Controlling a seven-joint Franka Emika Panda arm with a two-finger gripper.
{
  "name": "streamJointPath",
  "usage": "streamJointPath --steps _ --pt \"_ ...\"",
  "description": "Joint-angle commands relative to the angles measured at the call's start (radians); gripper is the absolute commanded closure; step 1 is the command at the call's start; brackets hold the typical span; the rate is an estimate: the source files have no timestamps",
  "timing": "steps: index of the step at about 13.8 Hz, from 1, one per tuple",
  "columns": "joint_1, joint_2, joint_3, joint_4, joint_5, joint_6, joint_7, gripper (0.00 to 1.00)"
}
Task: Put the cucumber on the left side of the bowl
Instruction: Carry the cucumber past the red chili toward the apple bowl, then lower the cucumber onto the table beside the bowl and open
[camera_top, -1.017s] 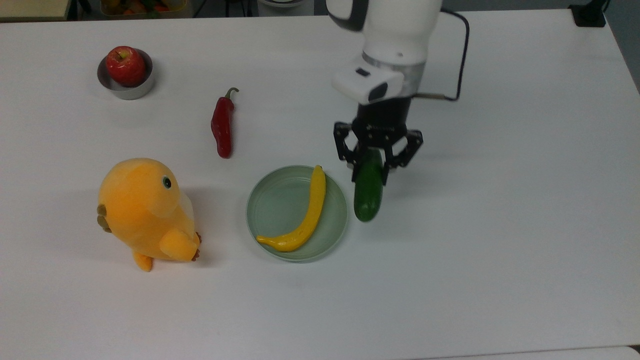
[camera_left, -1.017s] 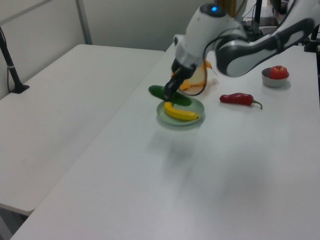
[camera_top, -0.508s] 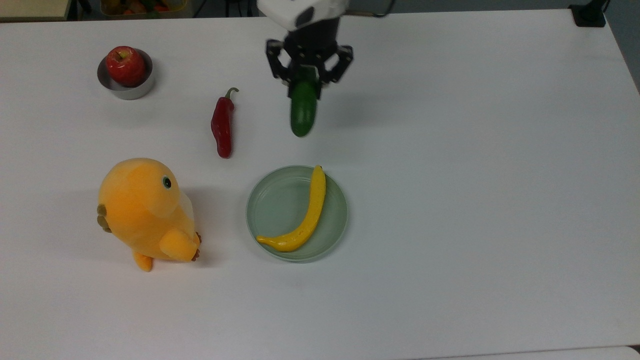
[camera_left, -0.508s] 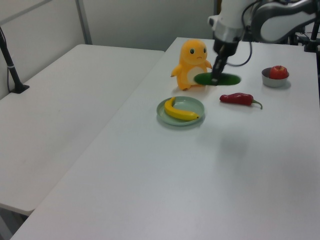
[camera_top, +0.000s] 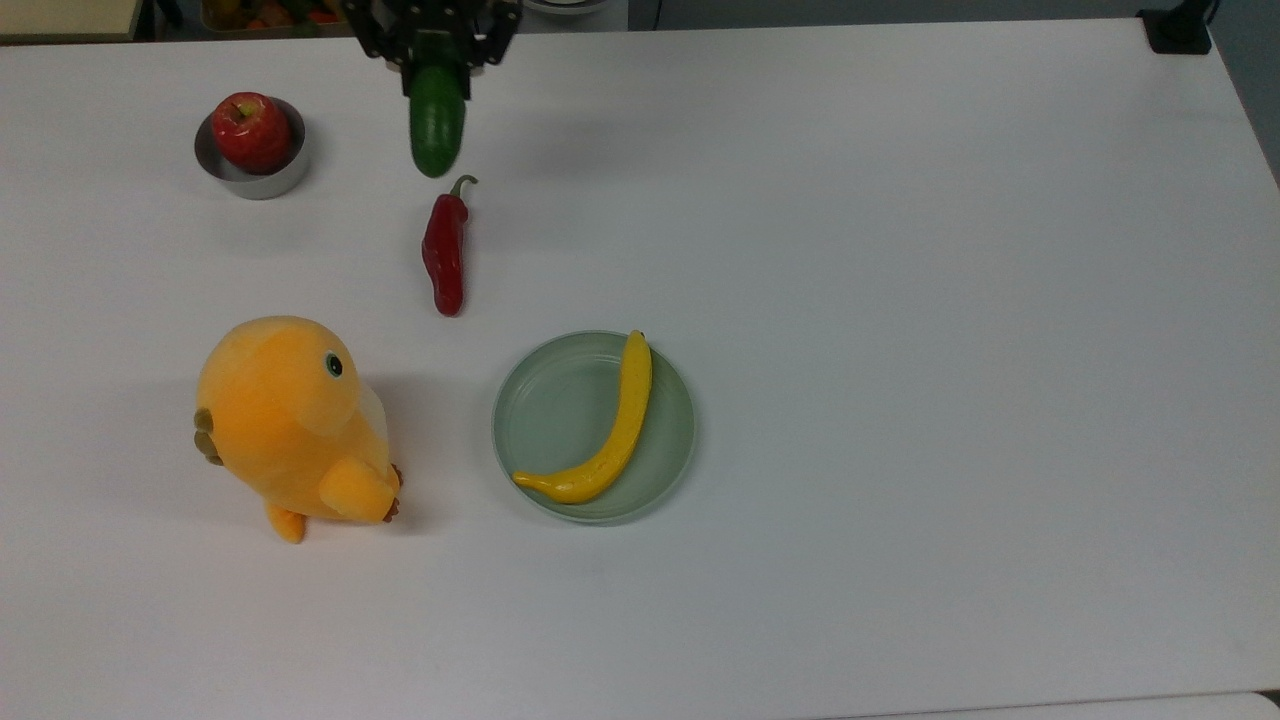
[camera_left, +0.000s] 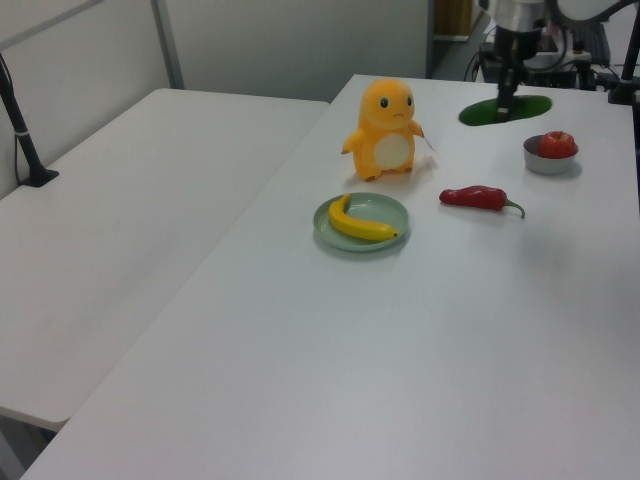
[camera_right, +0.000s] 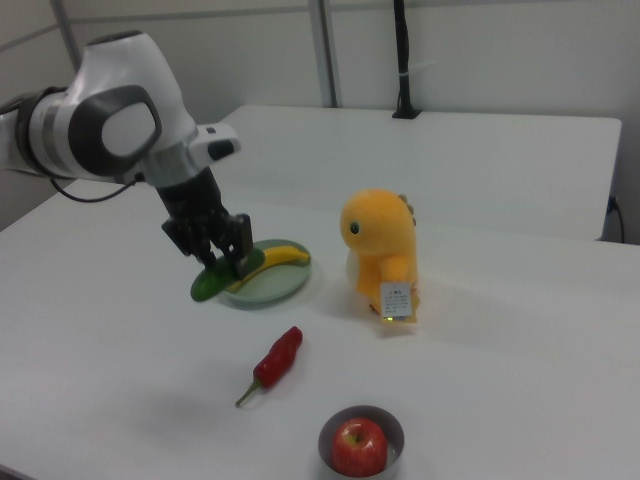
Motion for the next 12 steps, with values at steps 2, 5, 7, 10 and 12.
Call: streamJointPath --steps 2,5,7,10,12 --pt "-0.004 -0.056 -0.054 -0.136 0.062 0.045 -0.074 0.91" --pt "-0.034 -0.027 -0.110 -0.152 0.062 0.045 -0.183 0.91" --pt "-0.038 0.020 -0.148 -0.152 0.062 0.046 -0.186 0.91" --pt "-0.054 0.086 -0.165 -0.146 0.062 0.067 -0.186 0.91" --pt "-0.068 0.131 -0.163 -0.146 0.062 0.113 -0.186 0.91"
